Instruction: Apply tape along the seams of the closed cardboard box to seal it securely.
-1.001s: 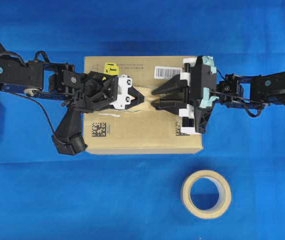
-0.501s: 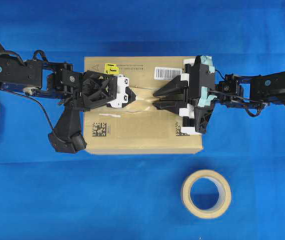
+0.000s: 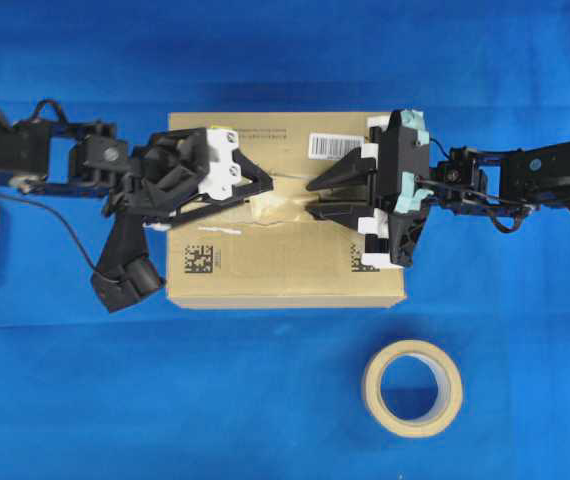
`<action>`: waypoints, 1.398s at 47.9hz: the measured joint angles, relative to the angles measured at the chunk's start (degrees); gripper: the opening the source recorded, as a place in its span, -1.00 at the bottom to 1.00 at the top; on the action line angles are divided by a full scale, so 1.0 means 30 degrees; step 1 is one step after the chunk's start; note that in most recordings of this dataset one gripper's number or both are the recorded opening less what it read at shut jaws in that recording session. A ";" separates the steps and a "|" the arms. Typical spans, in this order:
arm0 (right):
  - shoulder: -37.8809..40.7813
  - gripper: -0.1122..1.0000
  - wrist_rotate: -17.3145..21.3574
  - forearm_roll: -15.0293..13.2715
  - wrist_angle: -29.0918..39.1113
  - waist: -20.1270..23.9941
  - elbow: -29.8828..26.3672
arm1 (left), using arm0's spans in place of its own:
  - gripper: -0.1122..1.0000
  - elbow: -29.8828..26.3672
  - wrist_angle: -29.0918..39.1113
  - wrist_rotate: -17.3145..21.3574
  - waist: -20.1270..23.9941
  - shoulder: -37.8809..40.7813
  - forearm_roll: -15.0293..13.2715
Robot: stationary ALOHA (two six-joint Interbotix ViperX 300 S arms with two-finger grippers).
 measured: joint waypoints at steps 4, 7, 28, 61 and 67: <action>0.0000 0.10 0.0000 -0.0029 0.0029 0.0000 0.0000 | 0.41 0.0410 -0.1143 -0.2959 -0.0088 -0.0381 0.0000; -0.0029 0.10 0.0000 0.0000 0.0029 0.0000 0.0000 | 0.40 0.0615 -0.1846 -0.5303 -0.0088 -0.0586 -0.0029; -0.3076 0.07 -0.0352 -0.0498 -0.0439 0.0029 0.0029 | -0.47 0.0996 -0.3252 -1.6025 -0.0117 -0.0732 0.0000; 0.0205 -0.82 -0.0469 -0.0820 -0.1992 -0.0439 -0.2314 | -0.81 0.0674 -0.6328 -1.9395 0.0088 0.2373 0.0000; 0.1230 -0.82 -0.0352 -0.0820 -0.1992 -0.0410 -0.2549 | -0.81 0.0674 -0.6387 -2.0713 0.0264 0.3135 0.0000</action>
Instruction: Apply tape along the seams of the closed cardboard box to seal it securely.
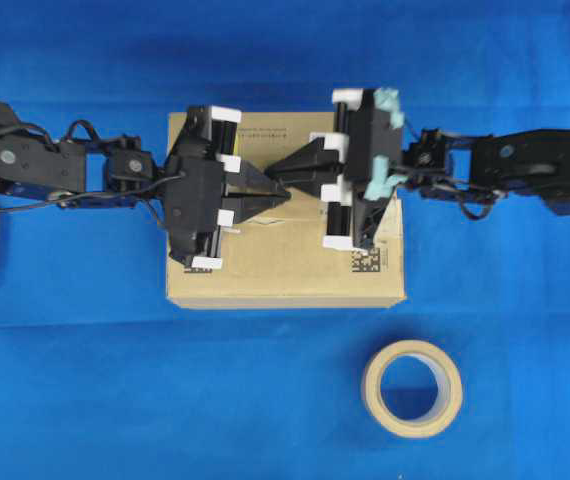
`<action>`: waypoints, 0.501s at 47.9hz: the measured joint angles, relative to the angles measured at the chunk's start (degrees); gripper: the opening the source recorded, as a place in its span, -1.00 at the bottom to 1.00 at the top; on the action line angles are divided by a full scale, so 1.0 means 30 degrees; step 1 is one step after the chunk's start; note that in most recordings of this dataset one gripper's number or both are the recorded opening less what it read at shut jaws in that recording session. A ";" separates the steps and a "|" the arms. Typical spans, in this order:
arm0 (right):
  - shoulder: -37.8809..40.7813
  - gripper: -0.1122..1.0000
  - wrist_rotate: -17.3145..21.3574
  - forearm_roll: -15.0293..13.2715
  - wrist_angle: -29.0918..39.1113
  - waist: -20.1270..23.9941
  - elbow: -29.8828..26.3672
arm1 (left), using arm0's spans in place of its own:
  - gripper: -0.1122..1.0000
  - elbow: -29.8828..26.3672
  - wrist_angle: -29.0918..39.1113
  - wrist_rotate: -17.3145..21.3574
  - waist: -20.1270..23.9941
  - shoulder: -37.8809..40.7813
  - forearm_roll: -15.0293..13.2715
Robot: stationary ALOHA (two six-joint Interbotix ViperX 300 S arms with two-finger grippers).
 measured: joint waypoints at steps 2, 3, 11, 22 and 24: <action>0.0205 -0.82 0.0059 0.0000 0.0000 0.0029 0.0000 | -0.81 0.0000 0.0029 -0.0469 0.0029 0.0205 0.0000; 0.0322 -0.82 0.0117 0.0029 0.0000 0.0029 -0.0029 | -0.81 0.0000 0.0000 -0.0762 0.0059 0.0293 0.0000; 0.0996 -0.82 0.0322 0.0205 0.0234 0.0117 -0.0059 | -0.81 0.0352 -0.0234 -0.2168 0.0381 0.0850 0.0000; 0.1143 -0.82 0.0322 0.0645 0.0732 0.0293 0.0088 | -0.81 0.1816 -0.1729 -0.4365 0.0645 0.1143 0.0029; 0.1143 -0.82 0.0322 0.0762 0.0820 0.0352 0.0205 | -0.81 0.2109 -0.1875 -0.4629 0.0703 0.1113 0.0029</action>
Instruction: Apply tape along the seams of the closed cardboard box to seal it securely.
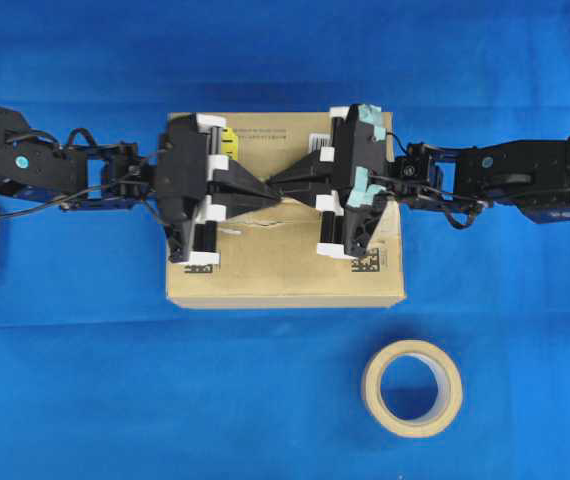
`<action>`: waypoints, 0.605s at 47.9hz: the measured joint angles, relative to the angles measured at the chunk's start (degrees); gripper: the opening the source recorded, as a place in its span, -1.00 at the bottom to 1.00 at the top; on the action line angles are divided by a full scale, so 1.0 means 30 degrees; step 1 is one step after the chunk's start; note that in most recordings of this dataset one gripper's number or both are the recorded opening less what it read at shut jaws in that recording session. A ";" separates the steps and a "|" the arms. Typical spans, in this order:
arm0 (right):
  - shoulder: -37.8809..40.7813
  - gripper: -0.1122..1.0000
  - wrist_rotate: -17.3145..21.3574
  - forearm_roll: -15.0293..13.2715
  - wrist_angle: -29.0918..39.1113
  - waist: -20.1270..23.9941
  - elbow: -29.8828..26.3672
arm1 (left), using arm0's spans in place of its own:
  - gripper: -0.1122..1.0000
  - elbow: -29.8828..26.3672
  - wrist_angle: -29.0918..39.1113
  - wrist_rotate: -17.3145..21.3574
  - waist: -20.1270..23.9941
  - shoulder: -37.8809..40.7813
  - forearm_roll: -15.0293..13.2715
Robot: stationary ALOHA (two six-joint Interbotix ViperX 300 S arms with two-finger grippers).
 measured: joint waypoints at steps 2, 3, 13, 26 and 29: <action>-0.0029 -0.82 -0.0029 0.0117 0.0059 0.0029 0.0117 | -0.81 0.0205 -0.0088 -0.0205 0.0000 -0.0059 0.0000; -0.0059 -0.82 -0.0029 0.0146 0.0088 0.0059 0.0146 | -0.81 0.0322 -0.0146 -0.0322 0.0029 -0.0117 0.0029; -0.0674 -0.82 0.0000 0.0615 0.0205 0.0293 0.1143 | -0.81 0.1465 -0.0234 -0.1113 0.0293 -0.0820 0.0000; -0.1553 -0.82 0.0000 0.1143 0.0205 0.0439 0.2285 | -0.81 0.2197 -0.0264 -0.1406 0.0439 -0.1260 0.0000; -0.1699 -0.82 0.0000 0.1143 0.0205 0.0439 0.2402 | -0.81 0.2256 -0.0264 -0.1406 0.0439 -0.1318 0.0000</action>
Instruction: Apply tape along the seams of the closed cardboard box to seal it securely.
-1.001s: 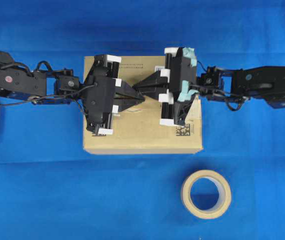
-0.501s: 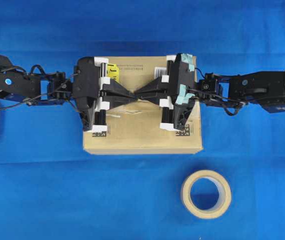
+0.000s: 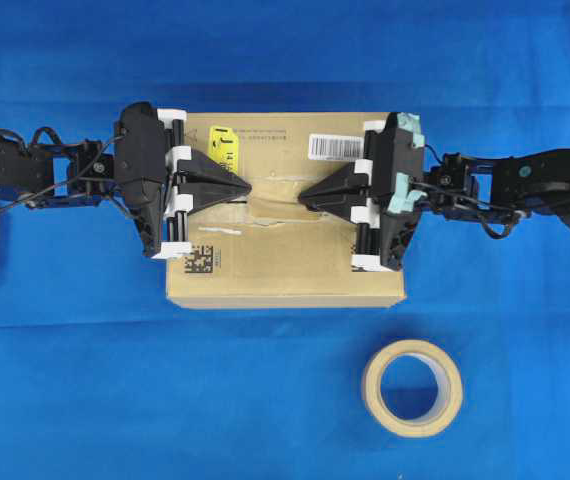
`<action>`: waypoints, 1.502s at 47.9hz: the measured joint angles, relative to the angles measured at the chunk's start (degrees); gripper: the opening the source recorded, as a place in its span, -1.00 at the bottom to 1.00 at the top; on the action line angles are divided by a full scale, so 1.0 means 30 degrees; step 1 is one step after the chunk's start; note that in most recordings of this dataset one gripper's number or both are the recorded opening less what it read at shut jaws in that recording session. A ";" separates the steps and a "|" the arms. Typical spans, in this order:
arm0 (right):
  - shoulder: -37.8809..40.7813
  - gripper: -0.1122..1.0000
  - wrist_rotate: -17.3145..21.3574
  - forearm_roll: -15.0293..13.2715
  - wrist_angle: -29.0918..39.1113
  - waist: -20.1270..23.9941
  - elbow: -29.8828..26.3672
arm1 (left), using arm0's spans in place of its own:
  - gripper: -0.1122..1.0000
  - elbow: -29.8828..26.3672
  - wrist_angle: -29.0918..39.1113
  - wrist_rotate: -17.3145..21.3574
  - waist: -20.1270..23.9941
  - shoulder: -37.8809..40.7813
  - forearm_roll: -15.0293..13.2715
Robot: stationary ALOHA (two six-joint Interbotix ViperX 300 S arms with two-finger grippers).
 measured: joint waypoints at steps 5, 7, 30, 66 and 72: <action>-0.0322 -0.82 0.0000 0.0000 0.0029 0.0029 0.0176 | -0.81 0.0088 0.0029 0.0029 0.0029 -0.0146 -0.0029; -0.0527 -0.82 0.0000 0.0000 0.0029 0.0029 0.0322 | -0.81 0.0117 0.0000 0.0059 0.0000 -0.0264 0.0000; -0.2109 -0.82 -0.1172 -0.0293 0.0029 0.0088 -0.1113 | -0.81 -0.3047 0.0088 0.2314 -0.1582 -0.0645 0.0117; 0.1934 -0.82 -0.0967 0.0322 -0.0117 0.0205 -0.3018 | -0.81 -0.2813 0.0059 0.1377 -0.1611 0.1553 0.0146; 0.1934 -0.82 -0.0996 0.0879 -0.0322 0.0439 -0.2549 | -0.81 -0.2109 -0.0117 0.1201 -0.1523 0.1523 0.0117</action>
